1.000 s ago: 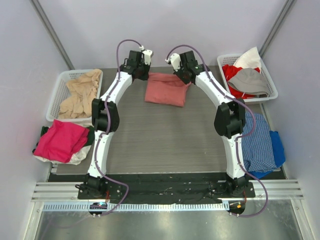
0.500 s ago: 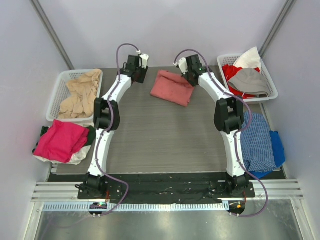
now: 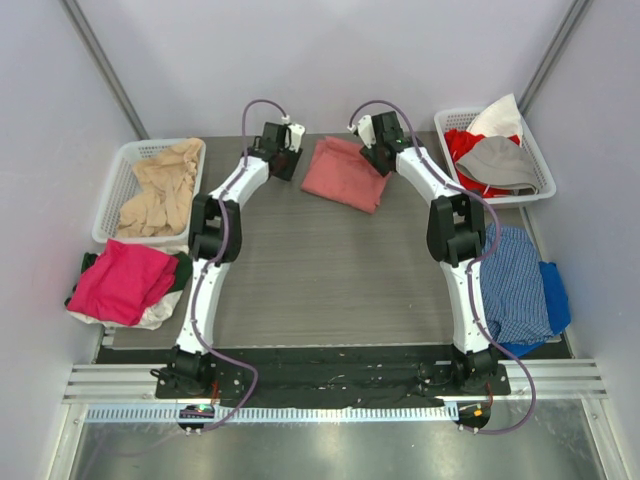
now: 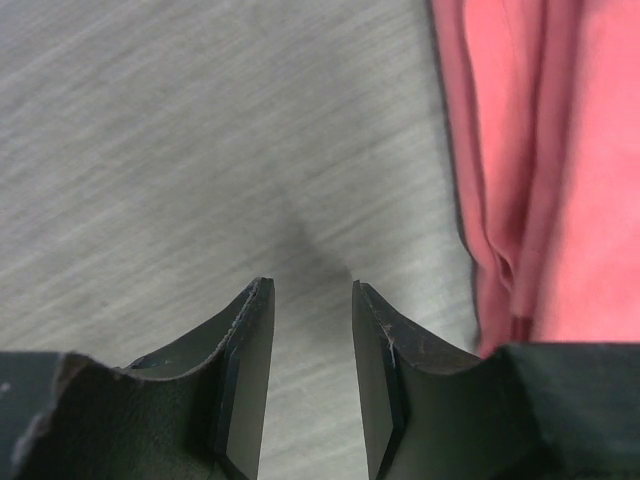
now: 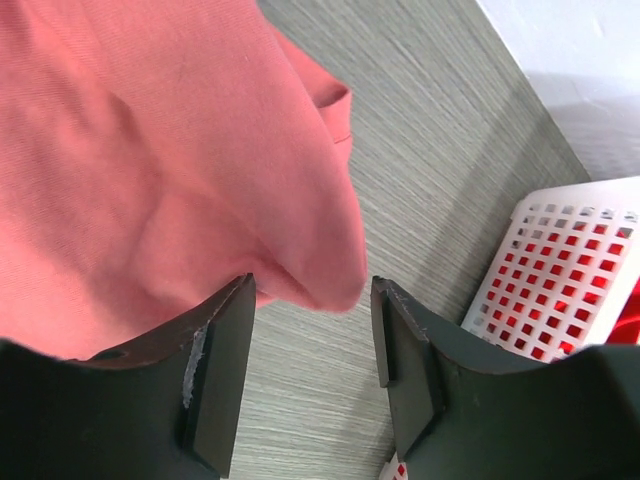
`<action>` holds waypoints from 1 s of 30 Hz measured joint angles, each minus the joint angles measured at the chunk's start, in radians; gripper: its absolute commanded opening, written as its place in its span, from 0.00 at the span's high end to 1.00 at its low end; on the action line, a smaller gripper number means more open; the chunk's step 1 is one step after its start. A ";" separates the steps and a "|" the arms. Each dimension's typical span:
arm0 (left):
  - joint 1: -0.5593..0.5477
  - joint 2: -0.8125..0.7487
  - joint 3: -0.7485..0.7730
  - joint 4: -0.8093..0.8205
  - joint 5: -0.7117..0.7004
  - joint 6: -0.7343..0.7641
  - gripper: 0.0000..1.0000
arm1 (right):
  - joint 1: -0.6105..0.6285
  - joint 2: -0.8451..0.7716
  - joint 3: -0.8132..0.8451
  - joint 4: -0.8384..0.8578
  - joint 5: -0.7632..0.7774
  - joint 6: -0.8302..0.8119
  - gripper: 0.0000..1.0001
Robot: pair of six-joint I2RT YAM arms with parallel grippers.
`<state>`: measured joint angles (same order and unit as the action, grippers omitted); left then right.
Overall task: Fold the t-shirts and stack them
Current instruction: Fold the tshirt
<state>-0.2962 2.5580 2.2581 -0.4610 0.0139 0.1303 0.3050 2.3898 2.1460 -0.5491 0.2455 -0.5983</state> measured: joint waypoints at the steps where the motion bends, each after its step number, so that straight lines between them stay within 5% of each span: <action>1: -0.001 -0.009 -0.012 -0.002 0.006 0.000 0.60 | 0.000 0.001 0.001 0.003 0.006 0.000 0.41; 15: -0.013 -0.229 -0.052 -0.054 0.133 0.005 0.59 | 0.001 -0.010 -0.028 0.049 0.040 0.052 0.23; 30: -0.097 -0.080 0.057 -0.108 0.274 0.085 0.60 | 0.001 -0.024 -0.045 0.075 0.057 0.116 0.20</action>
<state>-0.3935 2.4775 2.3154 -0.5694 0.2882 0.2157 0.3058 2.3657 2.1010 -0.4740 0.3027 -0.4824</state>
